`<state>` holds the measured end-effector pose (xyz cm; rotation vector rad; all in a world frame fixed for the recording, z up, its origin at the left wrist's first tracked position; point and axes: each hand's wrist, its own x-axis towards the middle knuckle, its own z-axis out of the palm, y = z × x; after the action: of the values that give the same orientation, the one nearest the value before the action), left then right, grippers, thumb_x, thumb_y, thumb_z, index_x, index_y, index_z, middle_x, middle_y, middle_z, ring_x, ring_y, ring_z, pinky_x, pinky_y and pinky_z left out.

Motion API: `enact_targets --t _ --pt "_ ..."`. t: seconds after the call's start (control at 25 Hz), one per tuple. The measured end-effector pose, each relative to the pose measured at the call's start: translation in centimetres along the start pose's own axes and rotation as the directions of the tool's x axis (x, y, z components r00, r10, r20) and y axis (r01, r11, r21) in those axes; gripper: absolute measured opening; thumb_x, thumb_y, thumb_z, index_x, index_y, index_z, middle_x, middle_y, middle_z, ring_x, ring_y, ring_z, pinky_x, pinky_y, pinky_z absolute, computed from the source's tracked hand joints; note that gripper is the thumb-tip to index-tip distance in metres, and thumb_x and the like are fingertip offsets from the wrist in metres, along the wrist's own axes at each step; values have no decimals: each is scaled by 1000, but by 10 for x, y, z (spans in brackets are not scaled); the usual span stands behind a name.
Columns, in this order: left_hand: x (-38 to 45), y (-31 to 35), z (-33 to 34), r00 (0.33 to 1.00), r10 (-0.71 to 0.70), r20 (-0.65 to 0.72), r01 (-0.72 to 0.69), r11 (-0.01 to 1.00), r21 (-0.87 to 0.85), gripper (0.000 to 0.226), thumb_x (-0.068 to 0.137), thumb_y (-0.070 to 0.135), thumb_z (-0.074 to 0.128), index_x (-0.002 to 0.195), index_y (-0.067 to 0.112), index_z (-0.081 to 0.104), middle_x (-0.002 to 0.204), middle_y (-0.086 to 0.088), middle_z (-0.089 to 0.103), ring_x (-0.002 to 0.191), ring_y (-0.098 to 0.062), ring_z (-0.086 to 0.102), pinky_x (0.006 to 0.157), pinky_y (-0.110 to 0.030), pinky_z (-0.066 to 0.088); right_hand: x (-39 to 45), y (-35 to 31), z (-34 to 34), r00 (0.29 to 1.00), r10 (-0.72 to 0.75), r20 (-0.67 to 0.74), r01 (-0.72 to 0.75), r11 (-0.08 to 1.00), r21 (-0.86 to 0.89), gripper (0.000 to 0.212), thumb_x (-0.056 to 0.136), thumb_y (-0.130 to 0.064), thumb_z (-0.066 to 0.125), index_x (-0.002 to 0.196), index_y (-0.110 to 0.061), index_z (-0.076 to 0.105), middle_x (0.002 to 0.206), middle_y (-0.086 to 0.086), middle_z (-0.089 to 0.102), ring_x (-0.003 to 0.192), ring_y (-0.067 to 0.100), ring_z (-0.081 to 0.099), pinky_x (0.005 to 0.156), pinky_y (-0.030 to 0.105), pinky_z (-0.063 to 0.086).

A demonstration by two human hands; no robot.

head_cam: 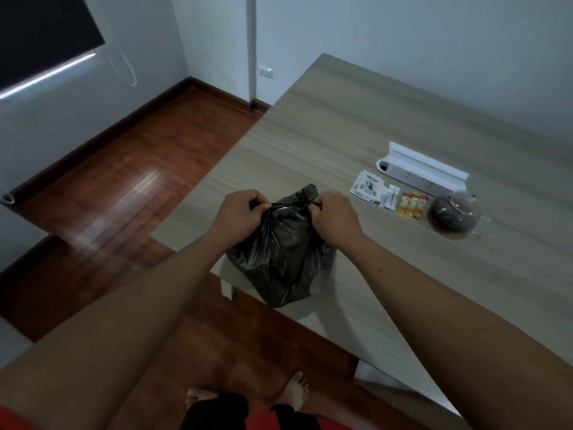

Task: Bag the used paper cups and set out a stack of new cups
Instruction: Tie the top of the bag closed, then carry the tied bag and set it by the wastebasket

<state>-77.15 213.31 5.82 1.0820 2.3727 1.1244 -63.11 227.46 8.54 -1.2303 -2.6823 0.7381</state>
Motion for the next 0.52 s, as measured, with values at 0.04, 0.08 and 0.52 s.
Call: enact_targets --t 0.04,0.08,0.52 --pt "-2 -16 -19 999 -21 -28 22 1000 11 10 90 21 69 83 15 74 78 9 66 78 -9 61 67 -18 40 5 -21 11 999 -39 18 39 999 -5 35 94 -25 53 60 -21 44 86 6 50 86 28 49 75 39 43" --pt "-6 -30 -34 998 -52 -47 53 998 15 11 90 22 69 84 15 74 78 8 66 78 -9 60 65 -16 38 8 -39 22 997 -76 36 76 997 -14 38 94 -25 54 58 -21 43 82 7 50 84 29 50 72 38 43" --pt "-165 -235 -248 845 -411 -343 409 909 -84 13 90 14 69 78 11 72 75 2 64 71 -13 59 63 -17 39 -44 -320 197 723 -608 327 655 755 -45 20 93 -22 56 80 -8 61 90 14 57 92 33 55 75 40 43"
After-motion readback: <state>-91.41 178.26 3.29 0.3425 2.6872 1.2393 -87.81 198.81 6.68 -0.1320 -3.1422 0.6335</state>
